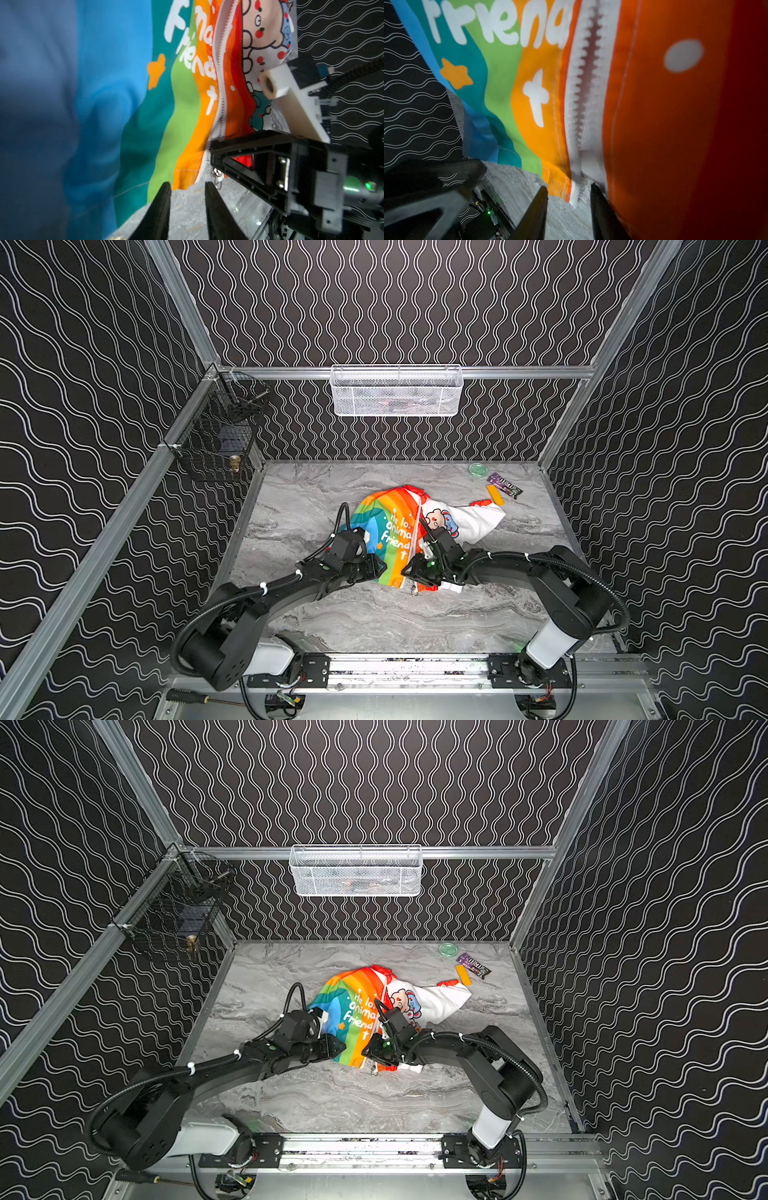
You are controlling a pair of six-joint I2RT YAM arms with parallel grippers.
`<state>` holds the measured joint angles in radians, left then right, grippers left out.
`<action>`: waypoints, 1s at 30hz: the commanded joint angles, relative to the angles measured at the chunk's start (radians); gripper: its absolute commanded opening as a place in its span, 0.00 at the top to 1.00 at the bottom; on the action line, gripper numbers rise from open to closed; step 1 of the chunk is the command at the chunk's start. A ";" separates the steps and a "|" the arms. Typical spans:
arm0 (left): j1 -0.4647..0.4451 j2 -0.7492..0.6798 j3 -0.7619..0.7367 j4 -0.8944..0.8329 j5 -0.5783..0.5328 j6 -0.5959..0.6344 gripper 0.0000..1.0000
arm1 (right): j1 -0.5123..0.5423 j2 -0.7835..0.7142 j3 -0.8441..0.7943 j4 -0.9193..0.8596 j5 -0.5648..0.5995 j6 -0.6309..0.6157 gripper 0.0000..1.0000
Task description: Zip up the jacket
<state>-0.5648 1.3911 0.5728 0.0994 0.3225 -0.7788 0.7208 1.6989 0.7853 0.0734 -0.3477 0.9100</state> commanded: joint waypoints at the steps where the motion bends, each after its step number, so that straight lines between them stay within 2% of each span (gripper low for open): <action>1: 0.019 0.057 0.010 0.067 0.020 0.011 0.72 | 0.002 0.005 -0.008 0.039 0.016 0.023 0.63; 8: 0.044 0.134 -0.023 0.110 0.035 -0.013 0.79 | 0.003 0.029 -0.039 0.101 -0.017 0.048 0.66; 18: 0.049 0.169 -0.071 0.153 0.039 -0.044 0.81 | 0.012 0.011 -0.085 0.215 -0.060 0.085 0.67; 22: 0.050 0.167 -0.076 0.158 0.038 -0.046 0.81 | 0.012 -0.023 -0.085 0.206 -0.048 0.074 0.68; 30: 0.051 0.154 -0.082 0.155 0.037 -0.045 0.81 | 0.012 -0.007 -0.060 0.176 -0.056 0.052 0.76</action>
<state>-0.5163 1.5509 0.4973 0.2974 0.3744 -0.8127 0.7322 1.6844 0.7136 0.2523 -0.4015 0.9741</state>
